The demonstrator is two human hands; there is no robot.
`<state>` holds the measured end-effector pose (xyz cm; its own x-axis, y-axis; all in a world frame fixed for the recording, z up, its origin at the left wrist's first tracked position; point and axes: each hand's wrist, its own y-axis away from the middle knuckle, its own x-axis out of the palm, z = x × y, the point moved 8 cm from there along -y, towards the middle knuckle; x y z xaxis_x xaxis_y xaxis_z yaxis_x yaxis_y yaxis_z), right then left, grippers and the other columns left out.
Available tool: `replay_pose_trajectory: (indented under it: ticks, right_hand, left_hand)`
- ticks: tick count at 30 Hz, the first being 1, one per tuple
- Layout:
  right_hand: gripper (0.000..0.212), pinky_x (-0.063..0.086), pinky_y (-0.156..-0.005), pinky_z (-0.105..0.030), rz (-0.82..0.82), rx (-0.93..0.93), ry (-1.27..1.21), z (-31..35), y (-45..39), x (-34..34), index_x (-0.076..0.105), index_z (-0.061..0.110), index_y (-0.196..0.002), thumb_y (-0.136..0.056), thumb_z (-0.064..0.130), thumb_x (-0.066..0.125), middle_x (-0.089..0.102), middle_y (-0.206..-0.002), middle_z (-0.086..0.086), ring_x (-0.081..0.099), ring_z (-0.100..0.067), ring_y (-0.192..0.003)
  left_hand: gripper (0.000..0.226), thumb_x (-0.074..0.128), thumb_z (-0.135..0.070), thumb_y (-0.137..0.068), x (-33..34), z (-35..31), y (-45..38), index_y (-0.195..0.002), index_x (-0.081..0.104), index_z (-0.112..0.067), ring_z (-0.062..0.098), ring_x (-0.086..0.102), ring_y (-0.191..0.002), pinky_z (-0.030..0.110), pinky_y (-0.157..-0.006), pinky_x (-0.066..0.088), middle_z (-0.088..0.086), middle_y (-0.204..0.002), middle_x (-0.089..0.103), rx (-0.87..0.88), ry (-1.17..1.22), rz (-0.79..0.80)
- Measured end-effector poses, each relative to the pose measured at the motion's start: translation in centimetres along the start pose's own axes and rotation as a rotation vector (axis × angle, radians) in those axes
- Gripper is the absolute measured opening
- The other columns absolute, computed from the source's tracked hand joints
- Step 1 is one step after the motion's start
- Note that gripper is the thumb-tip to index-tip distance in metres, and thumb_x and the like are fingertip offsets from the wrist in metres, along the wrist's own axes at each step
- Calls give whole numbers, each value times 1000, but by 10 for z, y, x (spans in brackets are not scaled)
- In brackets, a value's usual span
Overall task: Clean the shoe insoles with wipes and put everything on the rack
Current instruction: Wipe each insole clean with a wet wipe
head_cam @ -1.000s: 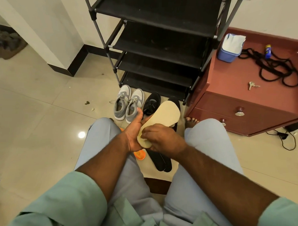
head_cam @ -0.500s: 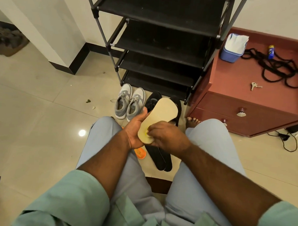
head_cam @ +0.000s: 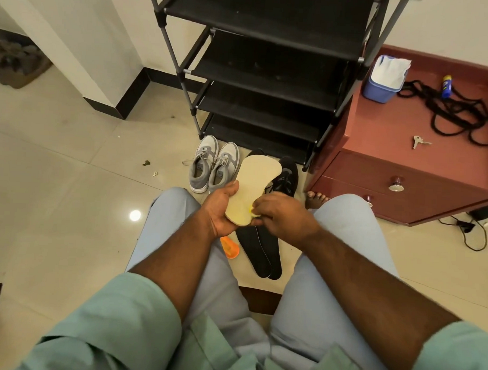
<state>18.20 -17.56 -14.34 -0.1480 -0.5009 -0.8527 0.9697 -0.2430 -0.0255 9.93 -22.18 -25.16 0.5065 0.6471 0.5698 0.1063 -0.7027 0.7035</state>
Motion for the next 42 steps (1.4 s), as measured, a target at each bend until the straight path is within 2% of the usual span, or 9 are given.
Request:
replay_pose_trajectory:
  ticks: [4, 9, 15, 19, 24, 27, 34, 38, 42]
  right_hand:
    - [20, 54, -77, -37, 43, -149, -51, 31, 8, 8, 74, 3, -92, -75, -3, 66, 72, -94, -12, 67, -26, -89]
    - [19, 51, -90, -44, -88, 108, -61, -18, 0, -6, 71, 1, -100, -83, 0, 63, 69, -103, -14, 62, -28, -100]
    - [21, 52, -84, -35, -39, 0, -64, 7, 8, 2, 72, 2, -98, -78, -3, 65, 70, -97, -12, 65, -25, -93]
    - [22, 50, -89, -36, -205, 251, -90, -32, 2, -11, 70, 1, -103, -84, -2, 60, 67, -102, -13, 60, -27, -99]
    - [20, 52, -80, -37, -75, 74, -84, 7, 11, 1, 72, 0, -94, -75, -4, 66, 71, -91, -14, 65, -29, -88]
    - [20, 54, -83, -41, -206, 209, -90, -18, 4, -9, 70, -1, -99, -81, -4, 62, 68, -97, -16, 63, -30, -92]
    - [18, 54, -81, -43, -149, 166, -52, -7, 9, -8, 71, -3, -95, -78, -5, 65, 69, -93, -18, 65, -34, -89]
    - [22, 49, -90, -35, -276, 365, -72, -38, 9, -25, 67, -1, -109, -91, 4, 56, 65, -108, -16, 59, -27, -102]
    - [17, 55, -77, -42, -118, 167, -33, -7, 9, -10, 71, -2, -95, -80, -2, 64, 68, -91, -17, 64, -32, -87]
  left_hand:
    - [44, 36, -36, -105, -7, -1, -3, -141, 48, -14, 40, 52, -127, 52, -106, 41, 23, -138, 55, 8, 5, -50]
    - [40, 38, -23, -105, -2, -6, 0, -145, 41, -18, 40, 63, -110, 59, -84, 55, 24, -132, 59, 48, 14, -16]
    - [45, 38, -10, -100, 4, -6, 5, -145, 44, -13, 34, 63, -106, 44, -77, 56, 24, -134, 57, 74, -84, -6]
    - [47, 42, 2, -93, 13, -2, 9, -138, 48, -10, 37, 64, -99, 49, -69, 59, 22, -120, 61, 85, -70, 21]
    - [57, 49, 0, -79, 6, -3, 9, -135, 48, -6, 37, 62, -103, 45, -82, 54, 24, -126, 61, 58, -107, -49]
    - [48, 43, 6, -80, 14, -2, 13, -125, 53, -9, 34, 65, -90, 44, -70, 57, 20, -113, 63, 77, -92, -28]
    - [68, 41, 17, -77, 13, -3, 11, -140, 44, -8, 33, 61, -97, 41, -76, 53, 17, -112, 63, 113, -266, -26]
    - [80, 52, 19, -69, 26, 2, 14, -140, 46, -16, 35, 58, -110, 46, -88, 52, 17, -121, 62, 119, -342, 90]
    - [70, 57, 23, -74, 20, 2, 14, -135, 52, -12, 33, 61, -107, 45, -84, 54, 16, -115, 66, 133, -414, 55]
